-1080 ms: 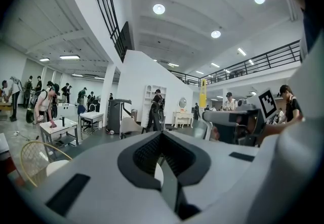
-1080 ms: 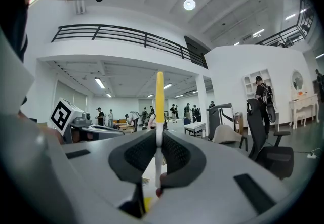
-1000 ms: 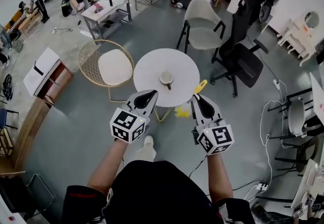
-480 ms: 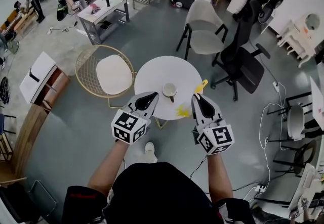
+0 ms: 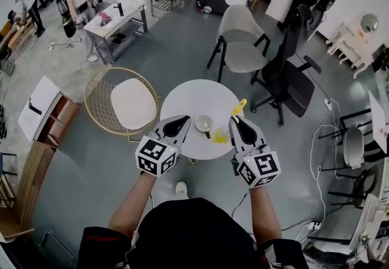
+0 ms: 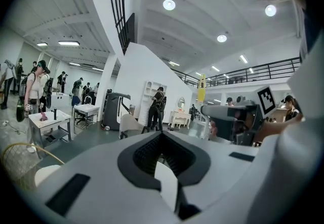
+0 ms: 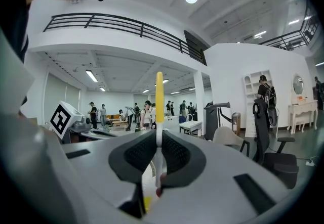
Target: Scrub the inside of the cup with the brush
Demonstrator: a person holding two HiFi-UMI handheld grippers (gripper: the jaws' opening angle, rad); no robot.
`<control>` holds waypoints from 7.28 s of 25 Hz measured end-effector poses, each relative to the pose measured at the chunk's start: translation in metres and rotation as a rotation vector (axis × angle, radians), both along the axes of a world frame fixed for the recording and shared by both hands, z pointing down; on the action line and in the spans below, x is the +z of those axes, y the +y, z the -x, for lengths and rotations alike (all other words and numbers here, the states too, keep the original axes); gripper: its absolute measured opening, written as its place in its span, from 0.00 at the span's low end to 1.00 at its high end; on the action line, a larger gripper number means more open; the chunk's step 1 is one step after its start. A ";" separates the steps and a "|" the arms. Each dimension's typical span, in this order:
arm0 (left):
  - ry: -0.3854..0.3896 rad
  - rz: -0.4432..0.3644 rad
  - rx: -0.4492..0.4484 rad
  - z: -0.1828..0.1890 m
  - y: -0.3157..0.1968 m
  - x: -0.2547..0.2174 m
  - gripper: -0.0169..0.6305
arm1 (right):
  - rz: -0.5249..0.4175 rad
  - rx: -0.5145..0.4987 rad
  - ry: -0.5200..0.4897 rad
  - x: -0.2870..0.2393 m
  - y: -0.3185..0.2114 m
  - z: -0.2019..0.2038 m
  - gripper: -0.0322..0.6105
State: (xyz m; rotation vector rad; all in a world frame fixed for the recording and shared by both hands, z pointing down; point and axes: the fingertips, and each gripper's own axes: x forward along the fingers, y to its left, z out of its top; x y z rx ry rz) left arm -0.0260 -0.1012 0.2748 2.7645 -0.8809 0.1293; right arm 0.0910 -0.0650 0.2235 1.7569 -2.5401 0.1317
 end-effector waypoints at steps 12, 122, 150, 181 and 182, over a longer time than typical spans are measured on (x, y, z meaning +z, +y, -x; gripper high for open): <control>-0.002 0.028 0.030 0.006 -0.027 0.018 0.05 | 0.016 0.006 0.010 0.013 -0.030 0.007 0.12; -0.300 0.477 0.112 -0.116 0.010 0.355 0.22 | 0.101 0.065 -0.073 0.195 -0.072 -0.091 0.12; -0.405 0.499 -0.058 -0.137 -0.009 0.397 0.22 | 0.120 0.105 -0.081 0.205 -0.053 -0.107 0.12; -0.437 0.446 -0.071 -0.079 -0.016 0.397 0.15 | 0.127 0.079 -0.090 0.210 -0.064 -0.084 0.12; -0.442 0.442 -0.072 -0.077 -0.017 0.396 0.14 | 0.127 0.077 -0.089 0.210 -0.065 -0.083 0.12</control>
